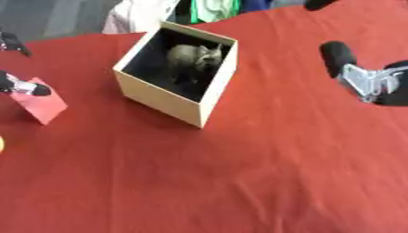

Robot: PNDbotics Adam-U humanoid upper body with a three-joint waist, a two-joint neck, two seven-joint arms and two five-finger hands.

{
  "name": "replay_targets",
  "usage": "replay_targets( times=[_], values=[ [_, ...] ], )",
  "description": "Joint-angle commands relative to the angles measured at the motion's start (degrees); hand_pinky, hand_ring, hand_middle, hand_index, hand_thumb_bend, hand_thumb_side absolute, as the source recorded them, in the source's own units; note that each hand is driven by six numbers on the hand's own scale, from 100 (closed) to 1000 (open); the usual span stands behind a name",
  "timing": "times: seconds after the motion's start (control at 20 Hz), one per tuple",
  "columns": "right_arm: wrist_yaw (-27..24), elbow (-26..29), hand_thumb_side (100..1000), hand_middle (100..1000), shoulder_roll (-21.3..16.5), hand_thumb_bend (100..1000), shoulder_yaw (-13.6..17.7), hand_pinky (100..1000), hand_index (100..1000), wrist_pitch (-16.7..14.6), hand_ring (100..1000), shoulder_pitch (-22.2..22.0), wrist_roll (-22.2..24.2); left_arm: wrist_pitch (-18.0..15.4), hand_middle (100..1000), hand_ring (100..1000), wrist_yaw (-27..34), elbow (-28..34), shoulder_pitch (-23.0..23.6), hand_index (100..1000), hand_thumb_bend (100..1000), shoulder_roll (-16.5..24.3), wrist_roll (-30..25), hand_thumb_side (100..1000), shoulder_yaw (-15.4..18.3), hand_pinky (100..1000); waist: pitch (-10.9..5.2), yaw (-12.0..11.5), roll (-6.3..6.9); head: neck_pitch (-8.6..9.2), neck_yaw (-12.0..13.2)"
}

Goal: Pick up objects on the table and place them in the box.

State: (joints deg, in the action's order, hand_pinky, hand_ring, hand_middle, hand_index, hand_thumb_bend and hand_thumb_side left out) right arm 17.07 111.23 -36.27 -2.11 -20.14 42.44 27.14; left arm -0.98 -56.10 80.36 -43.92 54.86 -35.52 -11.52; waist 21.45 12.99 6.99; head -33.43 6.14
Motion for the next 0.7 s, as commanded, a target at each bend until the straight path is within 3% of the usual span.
replay_targets(
  times=[0.05, 0.35, 0.7],
  values=[
    [-0.2, 0.4, 512, 800, -2.0, 100, 1.0, 886, 800, 0.3, 910, 0.2, -0.1, -0.3, 821, 957, -0.1, -0.6, -0.1, 878, 757, 2.3, -0.7, 1000, 0.3, 930, -1.81, -0.4, -0.16, -0.21, -0.4],
    [-0.4, 0.6, 516, 799, -1.8, 100, 1.2, 886, 799, 0.9, 909, -0.3, 0.2, -2.3, 814, 941, 4.9, -1.9, 0.7, 900, 617, 1.2, -4.3, 1000, -0.2, 913, -2.07, -0.9, -0.09, -0.2, -0.6],
    [-0.6, 0.8, 518, 798, -1.7, 100, 1.4, 886, 798, 1.2, 907, -0.4, 0.2, -0.9, 816, 940, 9.1, -2.6, 0.4, 910, 641, 1.1, -6.0, 1000, -1.1, 912, -1.78, -0.4, -0.18, 0.33, -0.3]
  ],
)
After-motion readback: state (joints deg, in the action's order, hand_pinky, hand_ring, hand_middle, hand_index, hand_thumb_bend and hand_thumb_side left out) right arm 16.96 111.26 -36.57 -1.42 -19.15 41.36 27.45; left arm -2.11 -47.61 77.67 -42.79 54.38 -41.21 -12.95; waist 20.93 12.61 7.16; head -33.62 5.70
